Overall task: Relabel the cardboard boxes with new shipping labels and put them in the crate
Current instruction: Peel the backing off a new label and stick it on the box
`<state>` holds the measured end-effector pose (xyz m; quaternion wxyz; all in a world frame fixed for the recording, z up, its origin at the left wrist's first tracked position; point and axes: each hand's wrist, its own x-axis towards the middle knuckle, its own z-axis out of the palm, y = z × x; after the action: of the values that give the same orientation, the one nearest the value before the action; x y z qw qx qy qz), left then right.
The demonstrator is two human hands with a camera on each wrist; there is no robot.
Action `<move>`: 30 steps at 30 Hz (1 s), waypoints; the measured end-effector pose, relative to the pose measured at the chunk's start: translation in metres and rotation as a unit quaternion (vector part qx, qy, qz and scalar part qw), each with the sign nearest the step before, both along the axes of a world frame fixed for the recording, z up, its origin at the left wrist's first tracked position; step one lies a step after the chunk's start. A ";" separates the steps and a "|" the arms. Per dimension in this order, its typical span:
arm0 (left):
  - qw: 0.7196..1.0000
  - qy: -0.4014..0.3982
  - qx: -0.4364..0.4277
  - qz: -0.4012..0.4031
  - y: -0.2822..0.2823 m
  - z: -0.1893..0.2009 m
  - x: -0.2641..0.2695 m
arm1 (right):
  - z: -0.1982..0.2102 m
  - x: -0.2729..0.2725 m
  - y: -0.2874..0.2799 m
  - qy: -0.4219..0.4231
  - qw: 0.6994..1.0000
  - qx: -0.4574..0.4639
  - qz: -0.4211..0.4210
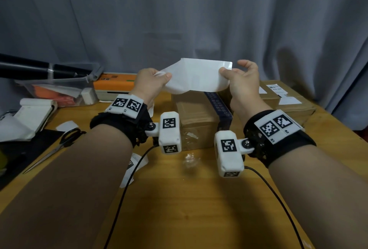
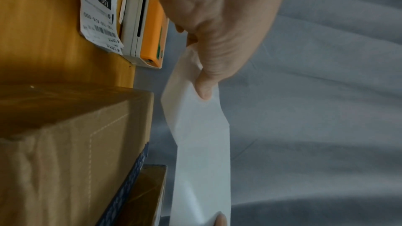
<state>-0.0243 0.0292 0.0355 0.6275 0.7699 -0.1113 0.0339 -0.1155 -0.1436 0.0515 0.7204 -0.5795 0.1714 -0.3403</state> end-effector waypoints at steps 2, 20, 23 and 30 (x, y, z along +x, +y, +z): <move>1.000 -0.003 0.000 -0.015 0.001 0.000 0.000 | -0.001 -0.001 -0.002 -0.001 1.000 0.003 -0.004; 0.991 0.043 0.057 0.114 0.047 -0.031 0.021 | 0.003 0.001 -0.023 -0.036 0.991 0.008 -0.131; 0.991 0.038 0.064 0.110 0.064 -0.035 0.020 | 0.014 -0.005 -0.045 -0.058 0.986 -0.022 -0.157; 1.000 -0.009 0.025 -0.011 0.040 -0.014 0.001 | 0.010 0.000 -0.013 -0.064 0.993 -0.079 -0.056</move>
<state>-0.0234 0.0695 0.0215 0.6071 0.7840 -0.1258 0.0308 -0.1152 -0.1561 0.0615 0.6613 -0.6012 0.1298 -0.4294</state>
